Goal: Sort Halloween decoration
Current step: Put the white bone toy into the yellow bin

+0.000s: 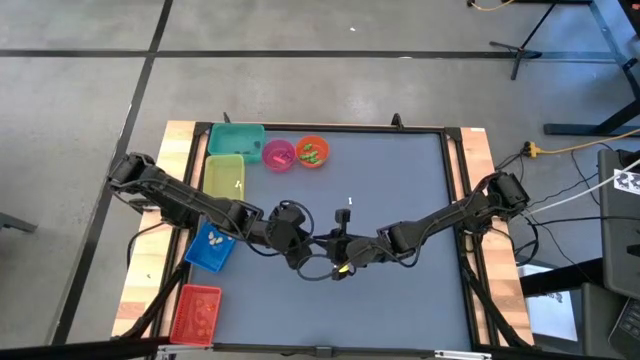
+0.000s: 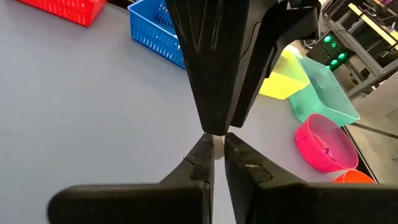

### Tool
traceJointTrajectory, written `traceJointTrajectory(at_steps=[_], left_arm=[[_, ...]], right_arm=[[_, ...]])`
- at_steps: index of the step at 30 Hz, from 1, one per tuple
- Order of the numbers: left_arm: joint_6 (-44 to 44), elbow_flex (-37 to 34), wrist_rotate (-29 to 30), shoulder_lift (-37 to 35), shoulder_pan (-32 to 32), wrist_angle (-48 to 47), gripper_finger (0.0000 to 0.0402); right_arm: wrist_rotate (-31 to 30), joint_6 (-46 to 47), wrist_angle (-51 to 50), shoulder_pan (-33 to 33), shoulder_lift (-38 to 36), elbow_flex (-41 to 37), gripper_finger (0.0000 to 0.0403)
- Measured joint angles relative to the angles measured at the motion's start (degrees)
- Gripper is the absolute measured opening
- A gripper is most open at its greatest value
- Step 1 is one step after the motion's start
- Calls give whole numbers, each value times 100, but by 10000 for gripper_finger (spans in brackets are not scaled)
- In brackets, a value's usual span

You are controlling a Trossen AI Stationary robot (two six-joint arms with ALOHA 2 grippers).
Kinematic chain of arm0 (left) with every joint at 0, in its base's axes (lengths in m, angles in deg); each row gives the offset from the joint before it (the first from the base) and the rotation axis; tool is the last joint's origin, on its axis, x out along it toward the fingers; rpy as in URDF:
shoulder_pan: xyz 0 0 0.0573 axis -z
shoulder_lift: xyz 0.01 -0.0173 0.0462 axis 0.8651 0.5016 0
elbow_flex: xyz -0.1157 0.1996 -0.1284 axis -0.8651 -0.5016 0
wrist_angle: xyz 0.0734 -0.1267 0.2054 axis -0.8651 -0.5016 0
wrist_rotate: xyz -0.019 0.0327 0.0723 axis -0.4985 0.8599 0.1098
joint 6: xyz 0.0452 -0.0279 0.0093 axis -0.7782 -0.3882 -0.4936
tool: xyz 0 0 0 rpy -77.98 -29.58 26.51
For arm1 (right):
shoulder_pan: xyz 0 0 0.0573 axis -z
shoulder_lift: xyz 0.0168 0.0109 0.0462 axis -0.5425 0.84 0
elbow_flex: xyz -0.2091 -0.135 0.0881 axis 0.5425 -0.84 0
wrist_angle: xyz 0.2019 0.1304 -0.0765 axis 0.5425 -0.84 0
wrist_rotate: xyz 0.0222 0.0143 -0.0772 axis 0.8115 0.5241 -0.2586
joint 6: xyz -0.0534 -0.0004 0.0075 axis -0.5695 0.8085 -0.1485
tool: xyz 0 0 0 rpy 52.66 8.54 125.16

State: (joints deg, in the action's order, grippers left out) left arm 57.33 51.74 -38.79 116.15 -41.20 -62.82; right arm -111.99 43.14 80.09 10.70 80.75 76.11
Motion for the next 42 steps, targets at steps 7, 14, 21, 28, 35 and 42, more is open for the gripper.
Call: traceJointTrajectory(at_steps=[7, 14, 21, 28, 35, 42], left_arm=[[2, 0, -11, 0, 0, 5, 102], [-13, 0, -13, 0, 0, 7, 86], [-15, 0, -15, -2, 2, 20, 45], [-17, 0, -16, 0, 2, 13, 22], [-17, 0, -15, -1, 2, 7, 18], [-58, 0, -13, 0, 2, 4, 18]], right_arm=[[0, 4, 98, 0, 0, 0, 26], [0, 4, 98, 2, 0, 0, 26], [-2, 4, 98, 4, 0, 0, 26], [-4, 6, 96, 4, 0, 0, 26], [-4, 6, 96, 4, 0, 0, 26], [-2, 6, 96, 4, 0, 0, 26]])
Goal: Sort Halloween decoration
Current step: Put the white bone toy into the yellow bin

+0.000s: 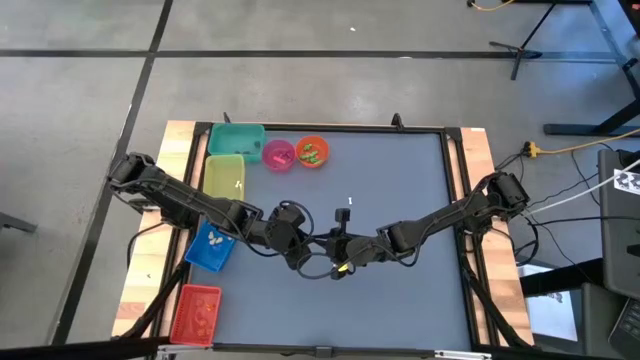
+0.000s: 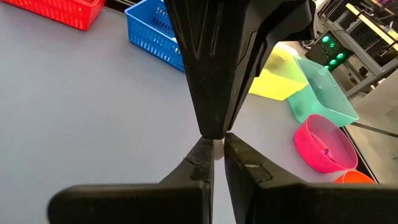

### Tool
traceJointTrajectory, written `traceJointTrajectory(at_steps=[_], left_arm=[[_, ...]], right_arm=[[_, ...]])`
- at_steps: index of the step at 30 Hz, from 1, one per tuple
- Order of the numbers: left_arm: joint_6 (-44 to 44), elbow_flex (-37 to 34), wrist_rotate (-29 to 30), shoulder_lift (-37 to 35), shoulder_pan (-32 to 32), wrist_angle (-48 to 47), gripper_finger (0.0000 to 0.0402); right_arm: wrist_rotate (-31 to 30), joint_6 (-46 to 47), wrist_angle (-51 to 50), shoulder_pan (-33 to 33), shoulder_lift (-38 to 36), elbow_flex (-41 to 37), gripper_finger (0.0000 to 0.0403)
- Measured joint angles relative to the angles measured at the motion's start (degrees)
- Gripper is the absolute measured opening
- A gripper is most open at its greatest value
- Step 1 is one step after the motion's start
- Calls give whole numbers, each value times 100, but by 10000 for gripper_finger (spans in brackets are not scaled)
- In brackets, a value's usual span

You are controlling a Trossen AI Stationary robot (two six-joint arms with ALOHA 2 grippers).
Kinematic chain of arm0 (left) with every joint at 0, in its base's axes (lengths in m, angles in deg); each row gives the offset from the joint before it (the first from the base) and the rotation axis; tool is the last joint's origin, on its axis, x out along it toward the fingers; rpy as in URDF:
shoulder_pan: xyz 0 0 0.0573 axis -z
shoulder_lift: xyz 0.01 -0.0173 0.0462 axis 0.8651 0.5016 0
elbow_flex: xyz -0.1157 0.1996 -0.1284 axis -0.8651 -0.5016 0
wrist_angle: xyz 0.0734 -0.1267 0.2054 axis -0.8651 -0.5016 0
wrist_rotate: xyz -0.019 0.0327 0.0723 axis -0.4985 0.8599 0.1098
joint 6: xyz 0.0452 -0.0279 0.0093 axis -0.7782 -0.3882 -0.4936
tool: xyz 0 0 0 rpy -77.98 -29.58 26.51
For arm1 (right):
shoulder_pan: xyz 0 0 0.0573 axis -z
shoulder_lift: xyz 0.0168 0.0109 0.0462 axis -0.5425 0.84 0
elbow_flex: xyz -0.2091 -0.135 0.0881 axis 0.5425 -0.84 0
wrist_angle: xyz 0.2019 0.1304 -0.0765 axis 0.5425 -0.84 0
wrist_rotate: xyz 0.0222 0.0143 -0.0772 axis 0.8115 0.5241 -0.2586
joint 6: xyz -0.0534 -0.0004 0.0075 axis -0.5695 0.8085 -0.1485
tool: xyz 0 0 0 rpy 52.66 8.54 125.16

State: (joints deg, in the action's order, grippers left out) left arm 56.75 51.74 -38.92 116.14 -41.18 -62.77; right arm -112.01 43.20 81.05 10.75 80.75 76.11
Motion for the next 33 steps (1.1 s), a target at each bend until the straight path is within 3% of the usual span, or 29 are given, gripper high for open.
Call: traceJointTrajectory(at_steps=[17, 27, 33], left_arm=[[-6, 0, -22, -2, 2, -4, 18], [-8, 0, 45, 0, -7, -21, 17], [-8, 0, 37, 0, -12, -15, 17]], right_arm=[[245, 2, 0, 4, 0, 0, 31], [137, 2, 46, -4, 0, 11, 147], [98, 2, -10, -4, -15, 11, 185]])
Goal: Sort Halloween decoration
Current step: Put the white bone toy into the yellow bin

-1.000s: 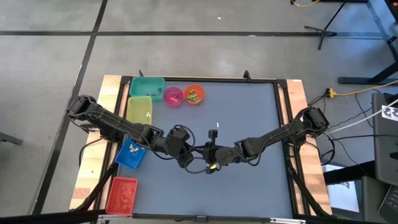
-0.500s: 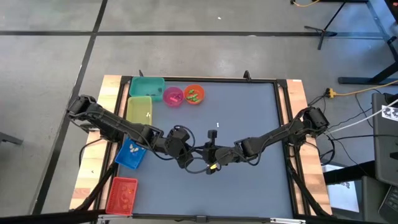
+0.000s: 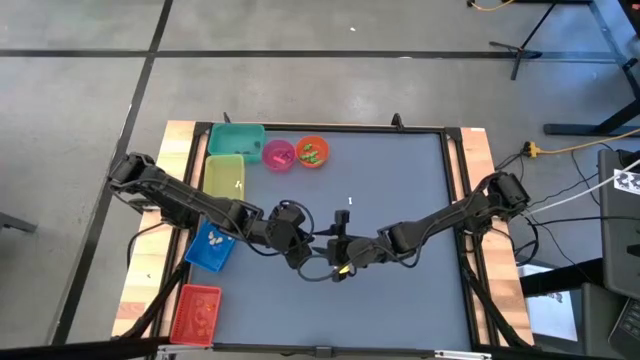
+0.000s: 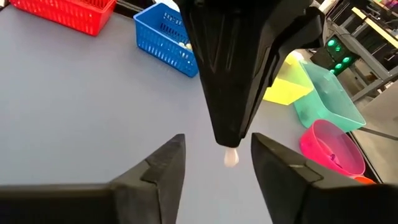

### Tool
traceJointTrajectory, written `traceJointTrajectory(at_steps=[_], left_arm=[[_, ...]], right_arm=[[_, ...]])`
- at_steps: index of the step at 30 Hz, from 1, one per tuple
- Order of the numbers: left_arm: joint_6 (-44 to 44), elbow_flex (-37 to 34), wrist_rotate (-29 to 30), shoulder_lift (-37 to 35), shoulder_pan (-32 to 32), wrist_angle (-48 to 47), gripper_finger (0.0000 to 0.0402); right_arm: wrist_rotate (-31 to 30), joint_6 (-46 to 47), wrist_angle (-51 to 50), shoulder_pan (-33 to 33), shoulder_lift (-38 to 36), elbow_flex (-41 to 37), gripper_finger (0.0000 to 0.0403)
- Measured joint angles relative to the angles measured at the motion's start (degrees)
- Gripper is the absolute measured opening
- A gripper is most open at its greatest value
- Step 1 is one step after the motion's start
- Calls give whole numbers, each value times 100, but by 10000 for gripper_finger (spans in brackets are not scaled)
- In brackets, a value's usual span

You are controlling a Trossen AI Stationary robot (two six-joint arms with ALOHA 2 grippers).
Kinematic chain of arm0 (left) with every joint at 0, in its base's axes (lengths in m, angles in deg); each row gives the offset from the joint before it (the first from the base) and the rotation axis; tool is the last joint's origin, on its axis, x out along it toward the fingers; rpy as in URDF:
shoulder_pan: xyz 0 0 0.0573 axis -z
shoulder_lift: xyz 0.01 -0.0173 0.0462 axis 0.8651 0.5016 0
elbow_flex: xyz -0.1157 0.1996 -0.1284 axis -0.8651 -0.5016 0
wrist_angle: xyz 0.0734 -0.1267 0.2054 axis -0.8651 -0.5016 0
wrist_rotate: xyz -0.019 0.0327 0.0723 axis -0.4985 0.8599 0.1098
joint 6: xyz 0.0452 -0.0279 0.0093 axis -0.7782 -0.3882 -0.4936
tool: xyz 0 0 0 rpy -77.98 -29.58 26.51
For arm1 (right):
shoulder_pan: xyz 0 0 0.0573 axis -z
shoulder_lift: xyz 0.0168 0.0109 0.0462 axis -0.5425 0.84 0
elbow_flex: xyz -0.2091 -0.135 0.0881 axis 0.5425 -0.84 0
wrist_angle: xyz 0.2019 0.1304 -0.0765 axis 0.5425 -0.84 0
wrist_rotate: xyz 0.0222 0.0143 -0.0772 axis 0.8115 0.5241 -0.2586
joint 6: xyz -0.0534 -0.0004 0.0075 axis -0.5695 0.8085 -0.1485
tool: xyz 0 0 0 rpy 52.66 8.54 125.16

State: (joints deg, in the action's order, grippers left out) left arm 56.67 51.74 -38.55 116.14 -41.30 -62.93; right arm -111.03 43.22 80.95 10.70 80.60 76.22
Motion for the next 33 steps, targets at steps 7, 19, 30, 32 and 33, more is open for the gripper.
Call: traceJointTrajectory(at_steps=[7, 19, 30, 32, 33], left_arm=[[-3, 0, -35, -53, -130, -154, 17], [-751, 2, -173, -1081, -1067, -2169, 17], [-1502, 2, -169, -1537, -1919, -5483, 17], [-1497, 2, -144, -1511, -2010, -5791, 17], [-1500, -2, -128, -1505, -2048, -5852, 17]], right_arm=[[-150, 0, -579, 0, -298, 0, 189], [-202, 343, -2071, 4, -1288, 0, 186], [-157, 472, -2754, 425, -1356, -4, 186], [-33, 577, -2777, 605, -1356, -4, 186], [11, 616, -2775, 697, -1356, -4, 186]])
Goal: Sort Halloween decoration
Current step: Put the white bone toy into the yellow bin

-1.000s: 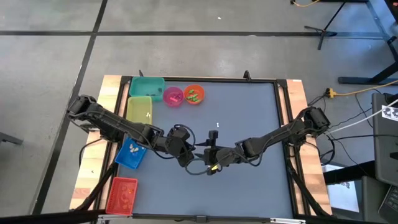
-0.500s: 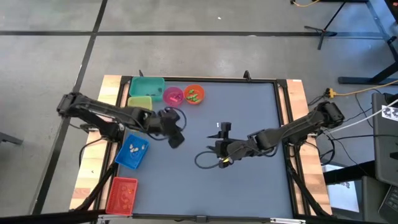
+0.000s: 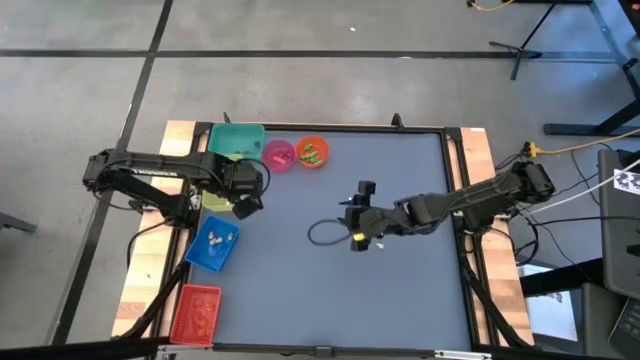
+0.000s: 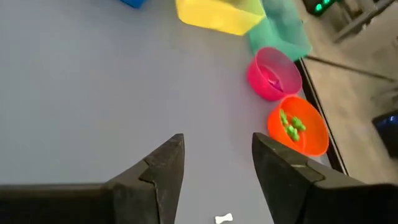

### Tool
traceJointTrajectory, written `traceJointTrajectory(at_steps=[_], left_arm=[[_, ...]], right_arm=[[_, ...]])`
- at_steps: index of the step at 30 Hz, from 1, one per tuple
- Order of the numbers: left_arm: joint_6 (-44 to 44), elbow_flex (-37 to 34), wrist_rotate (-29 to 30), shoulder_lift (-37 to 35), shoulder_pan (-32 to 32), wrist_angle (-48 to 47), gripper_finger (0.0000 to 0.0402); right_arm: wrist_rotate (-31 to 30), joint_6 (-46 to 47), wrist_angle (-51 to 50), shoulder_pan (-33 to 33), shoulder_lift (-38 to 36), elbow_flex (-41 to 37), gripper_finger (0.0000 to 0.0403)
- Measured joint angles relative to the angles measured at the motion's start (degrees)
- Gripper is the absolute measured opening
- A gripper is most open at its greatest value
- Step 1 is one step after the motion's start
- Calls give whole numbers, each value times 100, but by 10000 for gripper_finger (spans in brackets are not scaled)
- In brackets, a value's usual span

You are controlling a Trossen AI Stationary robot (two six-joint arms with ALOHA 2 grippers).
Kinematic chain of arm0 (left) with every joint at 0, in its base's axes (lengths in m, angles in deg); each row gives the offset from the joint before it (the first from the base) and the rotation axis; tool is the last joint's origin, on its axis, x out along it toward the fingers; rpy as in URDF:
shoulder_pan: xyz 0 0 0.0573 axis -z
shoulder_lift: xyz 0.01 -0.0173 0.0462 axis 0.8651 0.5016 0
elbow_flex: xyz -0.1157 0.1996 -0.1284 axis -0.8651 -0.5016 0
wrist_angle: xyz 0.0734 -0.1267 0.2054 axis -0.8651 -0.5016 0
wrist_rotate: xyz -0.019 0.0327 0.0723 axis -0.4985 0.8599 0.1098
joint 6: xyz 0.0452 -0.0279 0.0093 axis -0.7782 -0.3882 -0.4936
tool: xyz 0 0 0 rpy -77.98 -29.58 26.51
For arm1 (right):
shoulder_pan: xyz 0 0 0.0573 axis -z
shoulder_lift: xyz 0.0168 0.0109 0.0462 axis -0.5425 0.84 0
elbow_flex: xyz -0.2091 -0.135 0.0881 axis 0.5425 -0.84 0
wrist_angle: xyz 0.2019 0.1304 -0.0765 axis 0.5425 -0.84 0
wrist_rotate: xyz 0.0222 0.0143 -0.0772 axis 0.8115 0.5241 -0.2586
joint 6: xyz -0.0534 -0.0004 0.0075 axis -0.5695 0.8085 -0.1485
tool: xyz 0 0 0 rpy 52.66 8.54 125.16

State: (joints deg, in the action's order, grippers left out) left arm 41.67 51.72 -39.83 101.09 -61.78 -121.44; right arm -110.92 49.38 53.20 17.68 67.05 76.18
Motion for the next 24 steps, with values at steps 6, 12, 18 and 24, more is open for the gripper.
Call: traceJointTrajectory(at_steps=[6, 12, 18, 24], left_arm=[[-5, -1, 550, 0, -90, -42, 17], [-6, -1, 746, 0, -90, -229, 20], [38, -436, 859, -4, -90, -299, 26], [199, -1356, 904, -2, -90, 199, 34]], right_arm=[[540, 32, -2, 578, 4, 0, 186], [909, 33, -89, 1000, 7, 0, 186], [991, 33, -84, 1218, 9, -1, 186], [992, 33, -55, 1223, 9, -2, 186]])
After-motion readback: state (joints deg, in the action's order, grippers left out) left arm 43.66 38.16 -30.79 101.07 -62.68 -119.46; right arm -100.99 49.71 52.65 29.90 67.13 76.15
